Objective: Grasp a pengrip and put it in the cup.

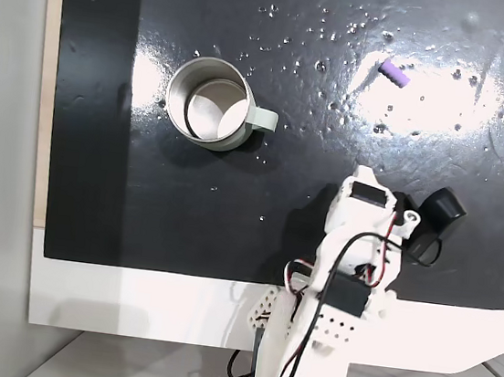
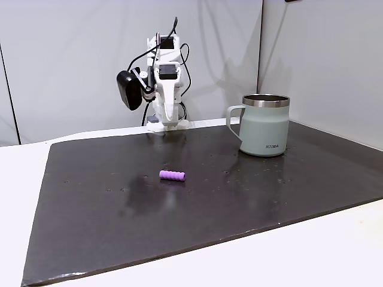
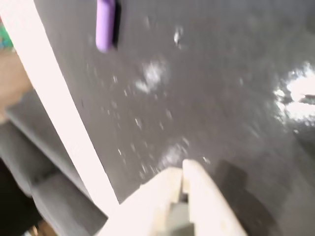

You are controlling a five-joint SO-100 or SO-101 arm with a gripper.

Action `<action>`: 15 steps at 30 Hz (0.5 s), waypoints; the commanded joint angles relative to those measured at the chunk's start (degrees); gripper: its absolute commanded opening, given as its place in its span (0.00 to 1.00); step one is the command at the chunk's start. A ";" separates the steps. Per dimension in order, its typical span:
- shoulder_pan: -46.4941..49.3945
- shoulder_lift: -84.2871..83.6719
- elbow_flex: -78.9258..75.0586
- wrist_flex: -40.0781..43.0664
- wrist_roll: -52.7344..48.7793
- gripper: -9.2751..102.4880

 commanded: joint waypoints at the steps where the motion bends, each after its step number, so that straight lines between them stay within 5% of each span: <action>1: 1.93 -20.04 -13.10 -4.66 2.20 0.08; 15: 2.64 -52.03 -35.24 -8.70 2.72 0.08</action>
